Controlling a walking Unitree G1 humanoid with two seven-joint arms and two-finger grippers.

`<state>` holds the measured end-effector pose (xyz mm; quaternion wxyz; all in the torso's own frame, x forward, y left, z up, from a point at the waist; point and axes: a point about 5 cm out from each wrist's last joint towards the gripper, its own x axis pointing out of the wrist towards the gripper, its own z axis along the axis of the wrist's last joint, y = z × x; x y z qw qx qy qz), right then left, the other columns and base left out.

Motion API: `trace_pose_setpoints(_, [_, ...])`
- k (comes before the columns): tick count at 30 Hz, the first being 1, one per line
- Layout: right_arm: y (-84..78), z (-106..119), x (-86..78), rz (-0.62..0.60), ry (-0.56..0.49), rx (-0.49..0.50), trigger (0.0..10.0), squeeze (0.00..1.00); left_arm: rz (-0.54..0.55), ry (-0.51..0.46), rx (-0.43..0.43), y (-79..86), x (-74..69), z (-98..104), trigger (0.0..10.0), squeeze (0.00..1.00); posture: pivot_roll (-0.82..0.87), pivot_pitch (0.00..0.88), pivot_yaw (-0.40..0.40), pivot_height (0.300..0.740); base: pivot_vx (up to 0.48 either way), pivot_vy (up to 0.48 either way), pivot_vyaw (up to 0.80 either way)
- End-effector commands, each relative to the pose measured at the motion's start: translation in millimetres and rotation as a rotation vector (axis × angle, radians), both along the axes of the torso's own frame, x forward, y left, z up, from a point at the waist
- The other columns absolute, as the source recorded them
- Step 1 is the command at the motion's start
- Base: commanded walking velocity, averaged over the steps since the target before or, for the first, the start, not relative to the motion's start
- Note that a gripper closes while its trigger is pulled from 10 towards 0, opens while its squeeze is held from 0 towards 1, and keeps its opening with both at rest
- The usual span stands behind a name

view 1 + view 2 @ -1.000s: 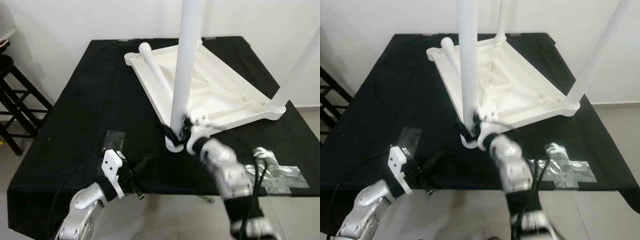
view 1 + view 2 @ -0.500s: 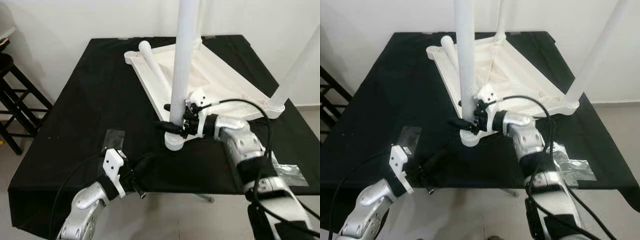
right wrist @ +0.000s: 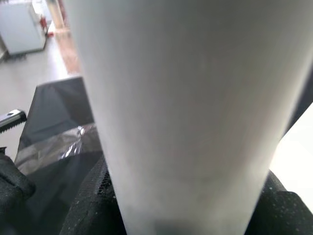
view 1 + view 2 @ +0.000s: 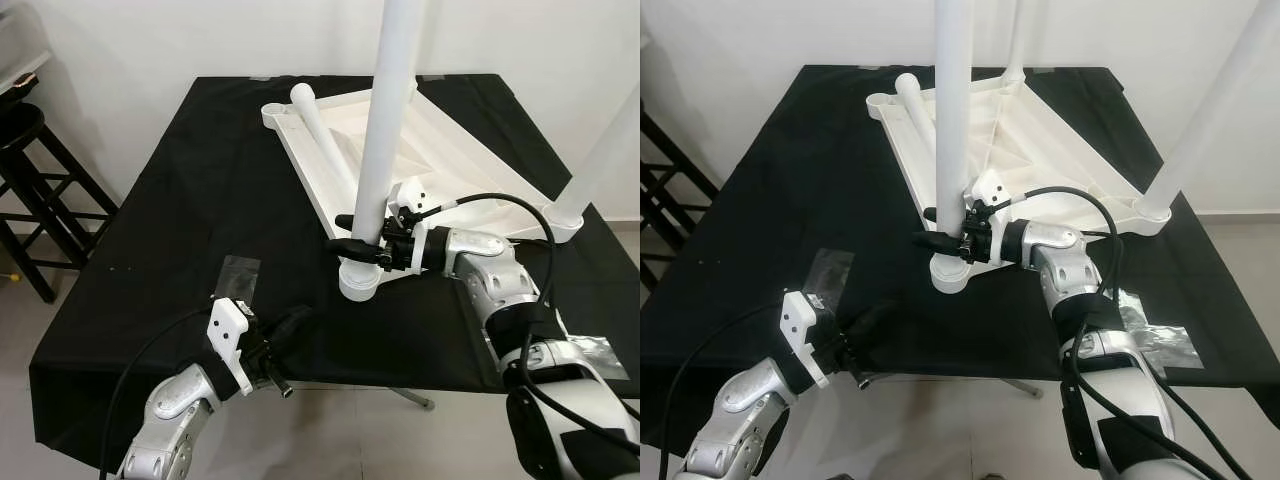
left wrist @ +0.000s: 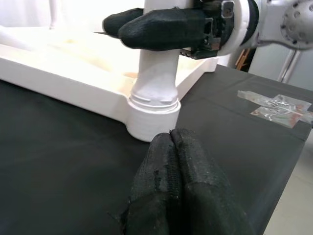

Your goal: Building children table

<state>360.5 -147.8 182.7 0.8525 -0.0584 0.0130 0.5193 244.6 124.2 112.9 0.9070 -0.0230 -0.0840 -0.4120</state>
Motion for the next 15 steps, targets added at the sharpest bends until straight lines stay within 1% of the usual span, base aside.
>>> trace_pose_setpoints(1, [-2.9,-20,-6.2,-0.020,0.067,-0.002,0.0,0.00,0.001,0.007,0.012,2.3,-2.1,-2,10.0,0.00,0.06,0.121,0.006,0.740,0.000,0.000,0.00])
trace_pose_setpoints(2, [-4.4,-31,-12.2,-0.098,0.074,-0.028,0.0,0.00,0.000,0.007,0.013,3.2,-2.9,-2,10.0,0.00,0.05,0.129,0.005,0.740,0.000,0.000,0.00])
trace_pose_setpoints(3, [-4.4,-31,-12.2,-0.098,0.074,-0.028,0.0,0.00,0.000,0.007,0.013,3.2,-2.9,-2,10.0,0.00,0.05,0.129,0.005,0.740,0.000,0.000,0.00])
trace_pose_setpoints(4, [-0.9,-53,-18.8,-0.362,0.094,-0.094,0.0,0.00,-0.001,0.007,0.014,5.1,-4.4,-1,10.0,0.00,0.04,0.135,0.004,0.740,0.000,0.000,0.00])
trace_pose_setpoints(6, [-0.9,-53,-18.8,-0.362,0.094,-0.094,0.0,0.00,-0.001,0.007,0.014,5.1,-4.4,-1,10.0,0.00,0.04,0.135,0.004,0.740,0.000,0.000,0.00])
trace_pose_setpoints(7, [0.5,-60,-20.5,-0.501,0.100,-0.125,0.0,0.00,-0.002,0.007,0.014,5.7,-4.9,-1,10.0,0.00,0.04,0.135,0.004,0.740,0.000,0.000,0.00])
trace_pose_setpoints(8, [4.0,-68,-30.2,-0.741,0.149,-0.061,0.0,0.00,-0.003,0.007,0.015,5.9,-5.5,-1,10.0,0.00,0.04,0.145,0.000,0.740,0.000,0.000,0.00])
trace_pose_setpoints(9, [19.0,-71,-44.4,-0.827,0.169,-0.020,0.0,0.00,-0.004,0.008,0.017,6.9,-5.8,-1,10.0,0.00,0.04,0.150,0.014,0.740,0.000,0.000,0.00])
trace_pose_setpoints(10, [19.0,-71,-44.4,-0.827,0.169,-0.020,0.0,0.00,-0.004,0.008,0.017,6.9,-5.8,-1,10.0,0.00,0.04,0.150,0.014,0.740,0.000,0.000,0.00])
trace_pose_setpoints(11, [39.1,-72,-55.2,-0.789,0.172,-0.007,0.0,0.00,-0.001,0.009,0.018,7.5,-5.7,-1,10.0,0.00,0.03,0.145,0.019,0.740,0.000,0.000,0.00])
trace_pose_setpoints(12, [39.1,-72,-55.2,-0.789,0.172,-0.007,0.0,0.00,-0.001,0.009,0.018,7.5,-5.7,-1,10.0,0.00,0.03,0.145,0.019,0.740,0.000,0.000,0.00])
trace_pose_setpoints(13, [51.5,-70,-59.3,-0.755,0.155,-0.006,0.0,0.00,-0.001,0.010,0.020,7.7,-5.4,-1,10.0,0.00,0.04,0.146,0.012,0.740,0.000,0.000,0.00])
trace_pose_setpoints(14, [60.2,-68,-57.6,-0.701,0.134,-0.015,0.0,0.00,-0.003,0.011,0.022,7.8,-5.2,-1,10.0,0.00,0.05,0.143,0.006,0.740,0.000,0.000,0.00])
trace_pose_setpoints(15, [63.6,-66,-53.7,-0.670,0.126,-0.016,0.0,0.00,-0.004,0.011,0.025,7.7,-5.1,-1,10.0,0.00,0.04,0.142,0.006,0.740,0.000,0.000,0.00])
